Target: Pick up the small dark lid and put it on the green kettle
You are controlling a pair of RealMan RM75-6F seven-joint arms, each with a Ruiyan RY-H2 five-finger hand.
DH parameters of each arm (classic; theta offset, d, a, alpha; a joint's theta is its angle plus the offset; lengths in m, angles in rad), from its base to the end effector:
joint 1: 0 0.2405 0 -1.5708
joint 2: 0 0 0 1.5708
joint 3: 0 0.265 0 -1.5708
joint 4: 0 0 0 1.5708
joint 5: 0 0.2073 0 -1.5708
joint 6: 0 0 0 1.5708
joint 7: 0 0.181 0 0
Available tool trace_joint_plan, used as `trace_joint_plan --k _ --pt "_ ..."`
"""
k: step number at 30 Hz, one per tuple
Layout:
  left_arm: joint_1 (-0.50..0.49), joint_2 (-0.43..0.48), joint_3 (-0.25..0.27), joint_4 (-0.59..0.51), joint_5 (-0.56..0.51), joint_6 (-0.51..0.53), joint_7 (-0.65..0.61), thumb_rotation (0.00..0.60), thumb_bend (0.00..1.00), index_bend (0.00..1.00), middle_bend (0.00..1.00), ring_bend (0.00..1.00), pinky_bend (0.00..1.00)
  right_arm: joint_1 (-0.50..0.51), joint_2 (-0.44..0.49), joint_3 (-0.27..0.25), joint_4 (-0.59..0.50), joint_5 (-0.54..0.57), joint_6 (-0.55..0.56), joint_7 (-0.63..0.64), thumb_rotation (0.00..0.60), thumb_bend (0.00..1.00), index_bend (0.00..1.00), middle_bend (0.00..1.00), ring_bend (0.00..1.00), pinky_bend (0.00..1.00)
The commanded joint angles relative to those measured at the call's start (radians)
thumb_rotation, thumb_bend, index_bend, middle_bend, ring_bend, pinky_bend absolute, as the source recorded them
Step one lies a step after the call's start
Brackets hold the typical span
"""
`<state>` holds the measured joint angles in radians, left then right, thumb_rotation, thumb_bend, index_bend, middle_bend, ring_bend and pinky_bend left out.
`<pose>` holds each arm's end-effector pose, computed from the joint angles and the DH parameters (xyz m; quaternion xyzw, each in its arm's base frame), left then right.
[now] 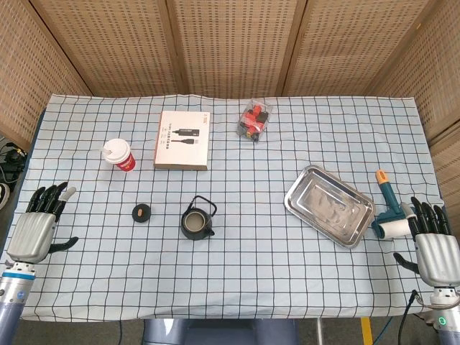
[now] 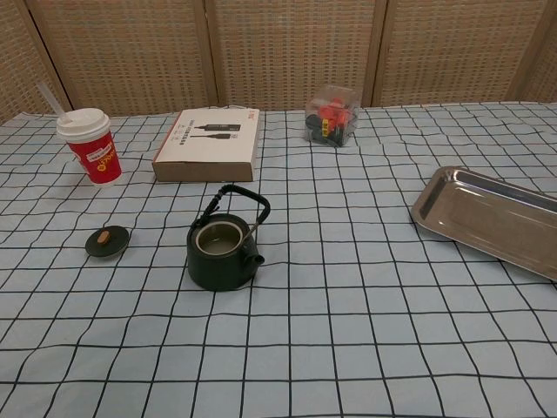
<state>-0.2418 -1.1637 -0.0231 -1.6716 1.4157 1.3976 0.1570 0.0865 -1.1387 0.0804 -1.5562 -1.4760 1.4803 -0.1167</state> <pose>-0.2865 0.2577 0.1301 -0.6389 -0.3750 -0.3694 0.5609 -0.3280 -0.2260 0.1709 0.6070 -0.3400 0.3484 0.6281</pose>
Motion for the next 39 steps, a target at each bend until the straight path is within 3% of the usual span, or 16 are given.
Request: trace_joint_plan --k 1,7,10,13,17,27,39 --pt "0.003 0.002 0.002 0.002 0.007 -0.002 -0.005 0.6 0.0 0.0 0.0 0.0 0.0 0.003 -0.004 -0.001 0.009 0.007 -0.011 0.003 0.6 0.0 0.0 0.0 0.0 0.0" --pt "-0.001 -0.001 0.007 0.006 0.017 -0.018 0.003 0.6 0.0 0.0 0.0 0.0 0.0 0.007 -0.007 -0.003 0.004 -0.003 -0.011 0.0 0.6 0.0 0.0 0.0 0.0 0.0" --pt "-0.025 -0.017 -0.003 0.015 0.013 -0.054 0.019 0.6 0.0 0.0 0.0 0.0 0.12 0.008 -0.006 -0.001 -0.001 -0.003 -0.01 -0.002 0.6 0.0 0.0 0.0 0.0 0.0" --pt "-0.096 -0.064 -0.021 0.078 0.009 -0.159 0.031 0.6 0.0 0.02 0.02 0.06 0.25 0.009 -0.007 0.0 0.0 0.001 -0.013 -0.004 0.6 0.0 0.0 0.0 0.0 0.0" --pt "-0.206 -0.134 -0.048 0.191 -0.024 -0.336 0.027 0.6 0.03 0.12 0.12 0.18 0.32 0.014 -0.01 0.006 0.003 0.012 -0.021 -0.005 0.6 0.0 0.0 0.0 0.0 0.0" --pt "-0.33 -0.256 -0.056 0.334 -0.071 -0.524 0.076 0.6 0.14 0.17 0.15 0.2 0.33 0.017 -0.015 0.014 0.019 0.038 -0.034 -0.009 0.6 0.0 0.0 0.0 0.0 0.0" --pt "-0.387 -0.312 -0.067 0.337 -0.116 -0.556 0.181 0.6 0.16 0.25 0.21 0.26 0.37 0.021 -0.02 0.019 0.036 0.058 -0.048 0.002 0.6 0.0 0.0 0.0 0.0 0.0"
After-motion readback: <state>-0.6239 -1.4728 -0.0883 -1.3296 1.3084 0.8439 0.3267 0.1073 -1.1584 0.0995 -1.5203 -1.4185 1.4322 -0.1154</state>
